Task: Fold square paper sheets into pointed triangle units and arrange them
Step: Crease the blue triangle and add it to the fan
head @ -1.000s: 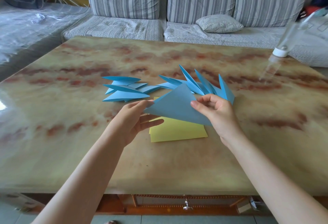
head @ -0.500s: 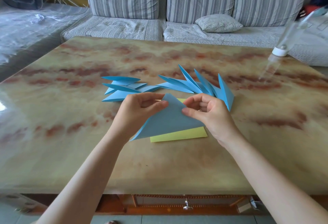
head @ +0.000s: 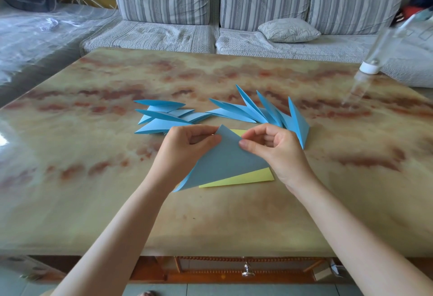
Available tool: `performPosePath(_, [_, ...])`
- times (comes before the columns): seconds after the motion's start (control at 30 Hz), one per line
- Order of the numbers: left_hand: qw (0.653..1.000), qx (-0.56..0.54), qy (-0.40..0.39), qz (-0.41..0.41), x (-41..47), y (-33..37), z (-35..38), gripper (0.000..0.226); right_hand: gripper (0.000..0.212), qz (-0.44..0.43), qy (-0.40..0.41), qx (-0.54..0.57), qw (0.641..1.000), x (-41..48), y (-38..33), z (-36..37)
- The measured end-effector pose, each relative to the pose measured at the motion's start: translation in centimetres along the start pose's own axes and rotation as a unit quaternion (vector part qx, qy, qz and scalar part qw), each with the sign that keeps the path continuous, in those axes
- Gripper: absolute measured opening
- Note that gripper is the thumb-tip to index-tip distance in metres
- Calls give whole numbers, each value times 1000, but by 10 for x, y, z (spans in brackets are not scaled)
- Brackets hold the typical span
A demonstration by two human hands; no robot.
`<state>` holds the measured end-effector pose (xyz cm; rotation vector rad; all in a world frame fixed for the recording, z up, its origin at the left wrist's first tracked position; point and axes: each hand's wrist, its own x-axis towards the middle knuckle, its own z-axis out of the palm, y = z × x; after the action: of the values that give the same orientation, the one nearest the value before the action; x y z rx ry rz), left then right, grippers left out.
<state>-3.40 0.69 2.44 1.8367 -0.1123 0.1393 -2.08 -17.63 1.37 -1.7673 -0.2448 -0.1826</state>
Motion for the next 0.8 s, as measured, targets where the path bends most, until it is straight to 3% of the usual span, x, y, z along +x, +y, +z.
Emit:
performPosePath(0.3, [1000,2,15,-3,2,-1,2,26,17,-3,5,-11,1000,0,1,-1])
performPosePath(0.53, [995,27,98,-10,2,-4,11,11,22,3,41,-27,999,-1,5,6])
performPosePath(0.63, [989,-20,149,-5,3,-6,12,10,58,57,99,-11,993,-1,5,8])
performPosePath(0.7, [983,-71,171,-7,3,-5,13,16,59,108,100,44,988,-3,3,11])
performPosePath(0.8, [972,-145,185,-26,0,-4,18,19,54,173,28,112,978,-9,0,18])
